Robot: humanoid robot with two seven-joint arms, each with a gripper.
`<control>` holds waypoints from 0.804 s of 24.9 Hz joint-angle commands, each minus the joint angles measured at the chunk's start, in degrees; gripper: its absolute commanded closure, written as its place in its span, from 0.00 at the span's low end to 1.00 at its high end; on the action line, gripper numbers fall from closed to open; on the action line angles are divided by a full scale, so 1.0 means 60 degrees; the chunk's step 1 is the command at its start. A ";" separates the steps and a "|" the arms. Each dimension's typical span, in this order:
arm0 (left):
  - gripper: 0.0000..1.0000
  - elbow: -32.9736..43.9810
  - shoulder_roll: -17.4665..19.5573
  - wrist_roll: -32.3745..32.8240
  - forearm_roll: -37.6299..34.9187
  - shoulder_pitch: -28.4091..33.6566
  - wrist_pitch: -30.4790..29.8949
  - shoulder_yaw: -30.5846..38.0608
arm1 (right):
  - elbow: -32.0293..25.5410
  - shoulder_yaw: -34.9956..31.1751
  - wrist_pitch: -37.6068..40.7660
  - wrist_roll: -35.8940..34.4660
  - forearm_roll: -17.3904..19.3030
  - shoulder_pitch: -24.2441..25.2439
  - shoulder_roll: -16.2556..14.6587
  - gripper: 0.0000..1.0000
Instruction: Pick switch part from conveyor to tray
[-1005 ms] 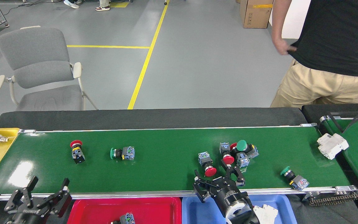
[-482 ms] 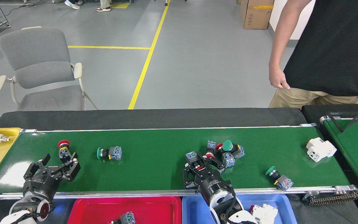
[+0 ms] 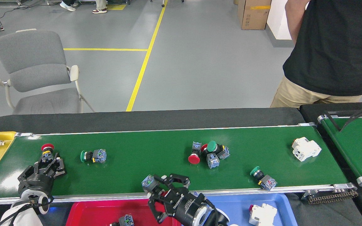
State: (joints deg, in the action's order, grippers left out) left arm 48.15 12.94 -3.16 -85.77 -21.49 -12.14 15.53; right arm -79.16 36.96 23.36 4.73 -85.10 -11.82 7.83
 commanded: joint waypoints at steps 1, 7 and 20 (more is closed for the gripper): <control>0.93 0.0955 -0.0004 -0.0397 0.0071 0.0329 -0.1023 -0.0142 | -0.0152 -0.0081 0.0238 -0.0100 0.0062 -0.0038 0.0146 0.00; 0.83 0.6931 -0.0019 -0.0353 0.0979 0.5016 -0.5476 -0.0347 | -0.1324 -0.1736 -0.1066 -0.0115 0.0531 0.0783 -0.0162 0.00; 0.00 0.8250 -0.1220 -0.0353 0.1008 0.6789 -0.5476 0.0400 | -0.3667 -0.6570 -0.1871 -0.2663 0.0560 0.5749 -0.0499 0.00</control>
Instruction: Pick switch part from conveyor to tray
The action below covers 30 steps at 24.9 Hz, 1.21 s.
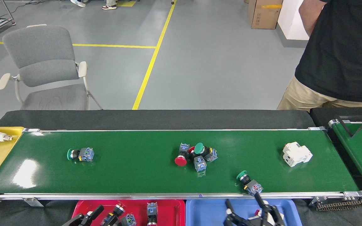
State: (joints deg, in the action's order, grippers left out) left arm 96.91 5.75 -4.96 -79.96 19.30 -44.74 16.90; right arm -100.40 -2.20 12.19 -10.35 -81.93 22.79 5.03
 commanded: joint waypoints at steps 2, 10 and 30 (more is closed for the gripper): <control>0.00 0.0123 -0.0255 -0.0052 0.0041 -0.0155 -0.0043 0.0581 | -0.0126 -0.0015 -0.0230 -0.0106 0.0002 -0.0122 -0.0063 0.00; 0.00 -0.0141 0.0126 -0.0096 -0.0135 -0.0419 0.3282 0.0933 | 0.0577 0.1245 -0.0509 0.1330 -0.0496 -0.1631 -0.0063 0.00; 0.00 -0.2015 -0.0636 0.1207 -0.1849 -0.3817 0.3473 -0.2114 | 0.2320 0.3618 -0.1491 0.2634 -0.0525 -0.3799 -0.0195 0.93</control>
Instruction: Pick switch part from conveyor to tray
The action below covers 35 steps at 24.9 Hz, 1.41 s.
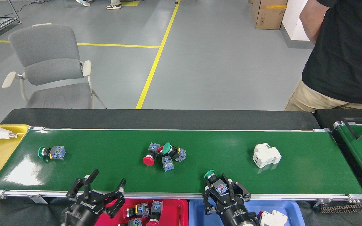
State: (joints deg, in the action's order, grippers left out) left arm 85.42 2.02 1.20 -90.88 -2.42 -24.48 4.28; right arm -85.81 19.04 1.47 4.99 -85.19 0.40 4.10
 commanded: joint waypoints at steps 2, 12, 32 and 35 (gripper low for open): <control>0.00 -0.0350 -0.0015 0.0239 -0.0028 -0.0417 0.0110 -0.0142 | -0.0185 0.0358 0.0824 0.0047 0.0019 -0.0051 -0.0054 0.93; 0.00 -0.2005 0.0014 0.0239 -0.0028 -0.1545 0.0447 -0.0230 | -0.0141 0.1618 0.5365 -0.0158 -0.0054 -0.0315 0.0473 0.00; 0.89 -0.1668 0.0410 0.0063 0.1319 -0.0769 -0.0798 -0.0127 | -0.2031 -0.4066 0.0956 -0.1725 0.0810 0.2512 -0.0010 0.01; 0.89 -0.0291 0.0425 0.0077 0.1349 0.0286 -0.1604 0.0034 | -0.2090 -0.4095 0.0649 -0.1696 0.0810 0.2498 -0.0171 0.01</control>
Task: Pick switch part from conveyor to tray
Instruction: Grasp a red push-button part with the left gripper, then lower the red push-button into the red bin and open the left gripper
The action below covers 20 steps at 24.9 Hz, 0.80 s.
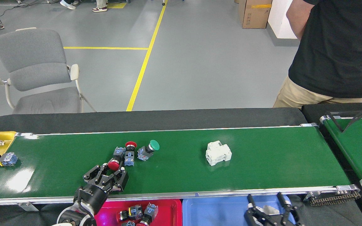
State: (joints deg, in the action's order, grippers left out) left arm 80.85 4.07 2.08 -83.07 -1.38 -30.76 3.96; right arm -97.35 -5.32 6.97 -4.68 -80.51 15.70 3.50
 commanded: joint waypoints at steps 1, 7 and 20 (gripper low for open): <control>0.89 0.1100 0.0084 -0.0083 0.0061 0.0669 -0.1099 0.0189 | -0.0270 -0.0036 -0.0386 -0.0070 0.0030 -0.0053 -0.0115 0.01; 0.23 0.3341 -0.0019 -0.0054 0.0295 0.3321 -0.2373 0.0980 | -0.0387 -0.0021 -0.0400 -0.0070 0.0000 -0.0038 -0.0115 0.01; 0.01 0.3415 -0.1015 -0.0054 0.0471 0.3394 -0.2185 0.4319 | -0.0519 0.0169 -0.0342 -0.0011 -0.0014 0.0035 -0.0129 0.01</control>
State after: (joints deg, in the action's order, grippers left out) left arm 100.80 -1.94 1.88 -80.41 19.49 -44.96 27.98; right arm -99.63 -4.32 4.66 -4.96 -80.65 16.31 3.12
